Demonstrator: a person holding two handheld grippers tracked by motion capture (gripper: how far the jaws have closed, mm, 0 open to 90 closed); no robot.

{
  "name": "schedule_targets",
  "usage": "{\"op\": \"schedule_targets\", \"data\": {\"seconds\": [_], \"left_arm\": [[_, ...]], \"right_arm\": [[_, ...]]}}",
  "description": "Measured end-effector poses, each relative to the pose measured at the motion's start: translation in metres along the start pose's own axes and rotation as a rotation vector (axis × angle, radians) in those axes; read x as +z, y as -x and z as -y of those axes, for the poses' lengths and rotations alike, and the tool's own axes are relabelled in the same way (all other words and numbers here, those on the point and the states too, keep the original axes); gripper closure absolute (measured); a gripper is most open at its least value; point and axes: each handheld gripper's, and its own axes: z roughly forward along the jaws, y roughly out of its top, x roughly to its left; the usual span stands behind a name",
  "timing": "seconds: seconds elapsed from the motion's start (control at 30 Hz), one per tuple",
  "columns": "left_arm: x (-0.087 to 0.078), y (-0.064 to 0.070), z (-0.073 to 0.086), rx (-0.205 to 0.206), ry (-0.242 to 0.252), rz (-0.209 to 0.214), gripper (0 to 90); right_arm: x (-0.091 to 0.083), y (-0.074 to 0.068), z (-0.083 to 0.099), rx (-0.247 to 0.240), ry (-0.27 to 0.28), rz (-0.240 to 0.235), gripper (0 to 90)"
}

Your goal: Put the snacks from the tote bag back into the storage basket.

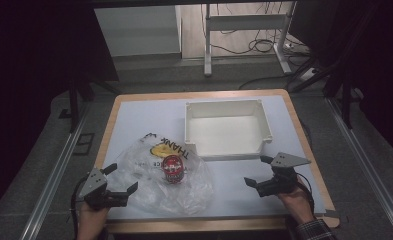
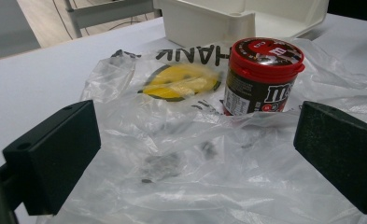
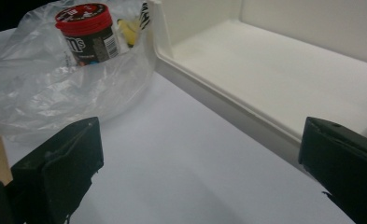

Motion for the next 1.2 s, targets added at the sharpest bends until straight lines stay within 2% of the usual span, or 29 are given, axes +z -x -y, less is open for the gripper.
{"op": "schedule_targets", "data": {"seconds": [0.13, 0.57, 0.8, 1.2], "left_arm": [[0.000, 0.003, -0.002, 0.023, 0.015, -0.011, 0.5], [0.003, 0.004, -0.003, 0.035, 0.023, 0.006, 0.6], [0.003, 0.003, -0.005, 0.009, 0.051, 0.031, 0.6], [0.004, 0.003, -0.004, -0.023, 0.081, 0.067, 0.3]], "right_arm": [[0.000, -0.001, 0.000, -0.012, 0.000, -0.001, 0.0], [0.003, -0.004, 0.000, -0.020, -0.021, 0.000, 0.2], [0.001, -0.007, -0.001, -0.024, -0.014, 0.000, 0.3], [0.002, -0.011, -0.004, -0.062, -0.010, 0.013, 0.1]]}}
